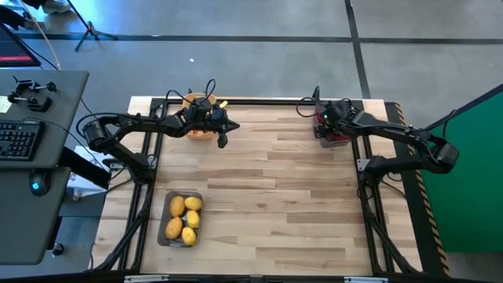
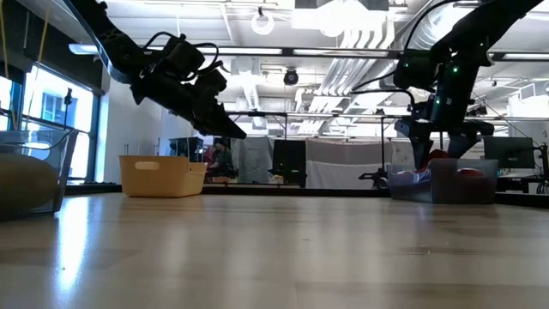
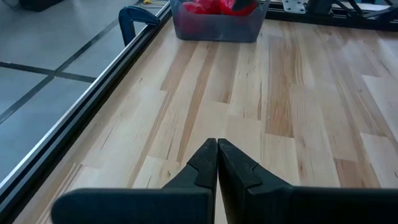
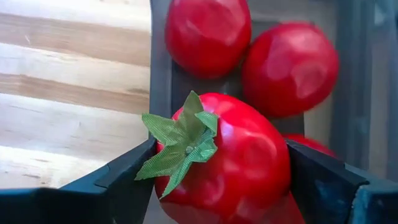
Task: Sort produce into baskets
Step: Put the tomato into the top gray bin, then adjust the top gray bin
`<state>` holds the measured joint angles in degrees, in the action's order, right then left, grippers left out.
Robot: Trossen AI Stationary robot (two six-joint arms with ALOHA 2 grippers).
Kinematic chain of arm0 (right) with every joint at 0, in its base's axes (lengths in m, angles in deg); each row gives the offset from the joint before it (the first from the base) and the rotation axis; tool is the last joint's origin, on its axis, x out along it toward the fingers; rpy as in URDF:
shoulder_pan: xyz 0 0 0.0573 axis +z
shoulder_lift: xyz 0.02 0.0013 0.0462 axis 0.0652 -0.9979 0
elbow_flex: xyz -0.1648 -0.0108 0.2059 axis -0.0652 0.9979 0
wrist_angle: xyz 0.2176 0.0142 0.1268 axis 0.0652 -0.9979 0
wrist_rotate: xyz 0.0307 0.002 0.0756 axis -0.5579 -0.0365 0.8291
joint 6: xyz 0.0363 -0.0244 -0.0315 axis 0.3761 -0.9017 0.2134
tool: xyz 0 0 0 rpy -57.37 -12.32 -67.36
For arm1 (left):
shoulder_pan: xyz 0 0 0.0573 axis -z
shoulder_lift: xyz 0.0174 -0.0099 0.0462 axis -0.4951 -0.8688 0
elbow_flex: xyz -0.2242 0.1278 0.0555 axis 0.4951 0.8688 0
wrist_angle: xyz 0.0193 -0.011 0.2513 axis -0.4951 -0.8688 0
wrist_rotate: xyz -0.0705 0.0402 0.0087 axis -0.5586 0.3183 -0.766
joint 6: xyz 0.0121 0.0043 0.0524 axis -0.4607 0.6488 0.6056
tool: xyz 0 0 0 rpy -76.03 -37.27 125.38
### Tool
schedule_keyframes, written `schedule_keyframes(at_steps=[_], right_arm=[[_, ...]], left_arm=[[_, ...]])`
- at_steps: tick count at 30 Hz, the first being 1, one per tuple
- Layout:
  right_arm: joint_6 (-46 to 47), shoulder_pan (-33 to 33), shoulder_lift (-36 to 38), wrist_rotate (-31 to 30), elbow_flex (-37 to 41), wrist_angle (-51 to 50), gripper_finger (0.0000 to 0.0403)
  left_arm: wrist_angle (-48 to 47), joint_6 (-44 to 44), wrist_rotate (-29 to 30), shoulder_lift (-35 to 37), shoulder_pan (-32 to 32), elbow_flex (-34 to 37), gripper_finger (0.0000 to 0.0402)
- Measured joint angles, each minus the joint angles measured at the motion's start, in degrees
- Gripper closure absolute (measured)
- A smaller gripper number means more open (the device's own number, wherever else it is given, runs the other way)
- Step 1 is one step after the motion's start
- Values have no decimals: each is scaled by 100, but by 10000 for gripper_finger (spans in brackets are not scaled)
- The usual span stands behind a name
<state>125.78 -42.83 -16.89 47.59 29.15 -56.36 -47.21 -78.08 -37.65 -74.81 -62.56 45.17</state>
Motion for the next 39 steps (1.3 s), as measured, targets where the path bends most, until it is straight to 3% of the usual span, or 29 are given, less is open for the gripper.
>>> schedule_keyframes(at_steps=[25,29,33,39], right_arm=[[-638,0,-2,156,-12,-4,77],[-935,0,-4,157,-334,-284,85],[-1372,57,-4,158,-676,-112,152],[-2100,-73,-386,564,-664,1012,351]], left_arm=[[-234,59,8,0,-2,0,385],[-120,87,33,-2,-14,0,388],[-66,57,33,-2,-28,-2,399],[22,55,38,-2,-31,-2,401]])
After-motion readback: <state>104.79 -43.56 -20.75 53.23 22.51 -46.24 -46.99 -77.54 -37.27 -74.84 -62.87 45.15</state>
